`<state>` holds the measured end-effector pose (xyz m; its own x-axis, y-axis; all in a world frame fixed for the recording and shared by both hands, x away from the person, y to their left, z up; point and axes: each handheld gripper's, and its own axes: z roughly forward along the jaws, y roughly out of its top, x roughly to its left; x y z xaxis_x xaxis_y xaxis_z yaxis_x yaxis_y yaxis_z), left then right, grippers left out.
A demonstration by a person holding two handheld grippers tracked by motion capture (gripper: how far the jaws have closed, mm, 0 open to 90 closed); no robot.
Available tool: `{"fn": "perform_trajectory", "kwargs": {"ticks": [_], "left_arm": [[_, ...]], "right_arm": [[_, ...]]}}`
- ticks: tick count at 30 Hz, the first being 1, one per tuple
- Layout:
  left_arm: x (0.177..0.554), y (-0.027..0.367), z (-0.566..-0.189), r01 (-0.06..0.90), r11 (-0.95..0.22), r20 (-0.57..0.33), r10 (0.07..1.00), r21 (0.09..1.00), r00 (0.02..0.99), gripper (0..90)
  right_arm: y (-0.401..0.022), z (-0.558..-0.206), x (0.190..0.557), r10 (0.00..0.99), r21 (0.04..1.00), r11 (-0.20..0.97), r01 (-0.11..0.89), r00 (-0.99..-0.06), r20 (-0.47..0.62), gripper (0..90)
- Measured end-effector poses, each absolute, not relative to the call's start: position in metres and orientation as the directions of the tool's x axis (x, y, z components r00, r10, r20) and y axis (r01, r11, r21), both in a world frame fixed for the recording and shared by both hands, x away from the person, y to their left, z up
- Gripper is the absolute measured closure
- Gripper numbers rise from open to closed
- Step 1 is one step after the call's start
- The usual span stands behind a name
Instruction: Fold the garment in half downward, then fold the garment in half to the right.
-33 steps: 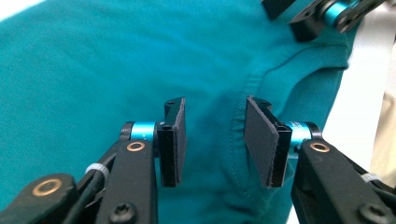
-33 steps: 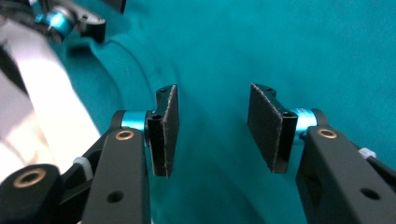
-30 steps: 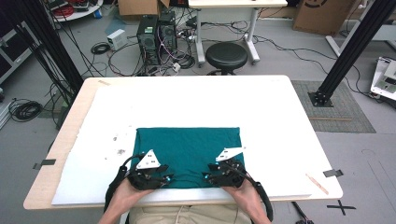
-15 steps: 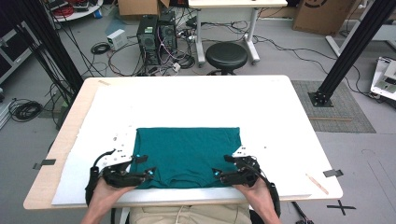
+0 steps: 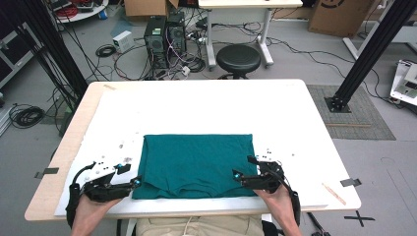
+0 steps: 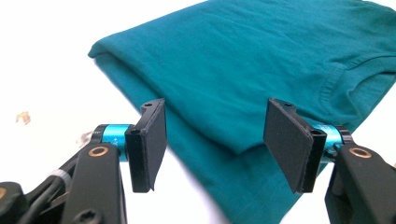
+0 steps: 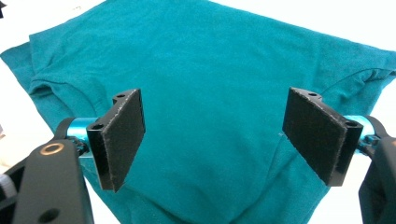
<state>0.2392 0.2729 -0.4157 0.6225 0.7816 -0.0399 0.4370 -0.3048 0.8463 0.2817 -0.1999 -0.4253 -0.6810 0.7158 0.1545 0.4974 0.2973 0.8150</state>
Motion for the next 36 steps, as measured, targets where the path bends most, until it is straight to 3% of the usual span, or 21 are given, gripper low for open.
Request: {"fn": "perform_trajectory", "kwargs": {"ticks": [20,36], "left_arm": [[0.234,0.263,-0.417,0.419,-0.319,-0.030,0.765,0.850,0.643,39.1],[0.238,0.262,-0.426,0.475,-0.260,-0.043,0.842,0.841,0.538,39.0]], "right_arm": [[-0.200,-0.422,0.283,0.712,0.829,0.291,0.477,-0.687,0.146,21.4],[-0.196,-0.421,0.284,0.708,0.828,0.302,0.472,-0.693,0.137,21.4]]}}
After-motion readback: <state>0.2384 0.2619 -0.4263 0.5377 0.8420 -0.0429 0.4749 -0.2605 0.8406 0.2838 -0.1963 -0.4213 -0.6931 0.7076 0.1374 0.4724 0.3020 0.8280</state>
